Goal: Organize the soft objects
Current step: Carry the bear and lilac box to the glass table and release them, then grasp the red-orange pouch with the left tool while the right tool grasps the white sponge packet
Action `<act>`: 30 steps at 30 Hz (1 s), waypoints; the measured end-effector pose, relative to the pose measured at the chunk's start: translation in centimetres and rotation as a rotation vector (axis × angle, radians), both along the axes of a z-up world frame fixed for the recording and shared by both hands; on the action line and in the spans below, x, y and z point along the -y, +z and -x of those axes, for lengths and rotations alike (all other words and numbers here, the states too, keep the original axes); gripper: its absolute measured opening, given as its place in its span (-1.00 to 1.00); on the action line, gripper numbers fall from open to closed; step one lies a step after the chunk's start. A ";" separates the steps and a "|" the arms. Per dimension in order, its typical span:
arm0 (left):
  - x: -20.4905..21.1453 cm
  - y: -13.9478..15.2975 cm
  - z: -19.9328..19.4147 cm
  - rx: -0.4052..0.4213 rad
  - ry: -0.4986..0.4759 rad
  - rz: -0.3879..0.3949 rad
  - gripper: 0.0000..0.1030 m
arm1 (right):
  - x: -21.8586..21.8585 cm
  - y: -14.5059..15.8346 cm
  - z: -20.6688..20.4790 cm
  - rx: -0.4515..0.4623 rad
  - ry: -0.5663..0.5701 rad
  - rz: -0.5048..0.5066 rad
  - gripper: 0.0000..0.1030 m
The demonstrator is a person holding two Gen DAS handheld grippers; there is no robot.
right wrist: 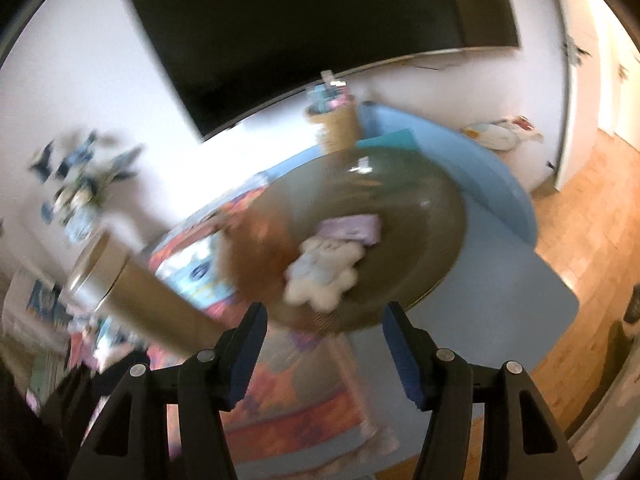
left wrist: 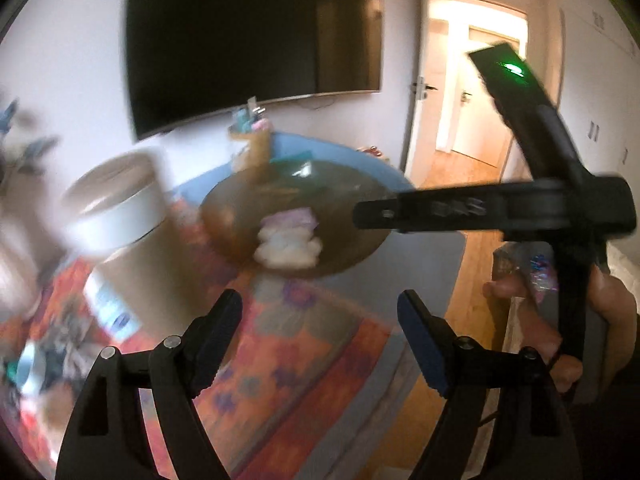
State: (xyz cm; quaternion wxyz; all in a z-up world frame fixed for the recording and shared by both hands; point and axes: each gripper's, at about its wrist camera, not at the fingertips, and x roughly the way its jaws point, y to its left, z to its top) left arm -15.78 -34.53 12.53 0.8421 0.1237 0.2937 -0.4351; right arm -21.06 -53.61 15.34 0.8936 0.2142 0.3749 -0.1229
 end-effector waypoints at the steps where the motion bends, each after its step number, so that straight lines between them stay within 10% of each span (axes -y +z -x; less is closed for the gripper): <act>1: -1.5 0.1 -0.2 -0.019 0.022 0.010 0.53 | -1.0 0.1 0.2 0.002 0.021 0.013 0.13; 15: -24.6 1.5 -5.7 -0.064 0.536 0.098 0.53 | -21.5 5.2 -2.8 0.141 0.489 0.146 0.15; 21: -33.8 -0.4 -8.6 -0.105 0.723 0.069 0.53 | -29.5 0.8 -7.2 0.029 0.642 0.105 0.15; 30: -36.7 -6.8 -14.4 -0.359 0.661 0.073 0.52 | -32.8 -8.4 -14.9 -0.197 0.610 -0.057 0.15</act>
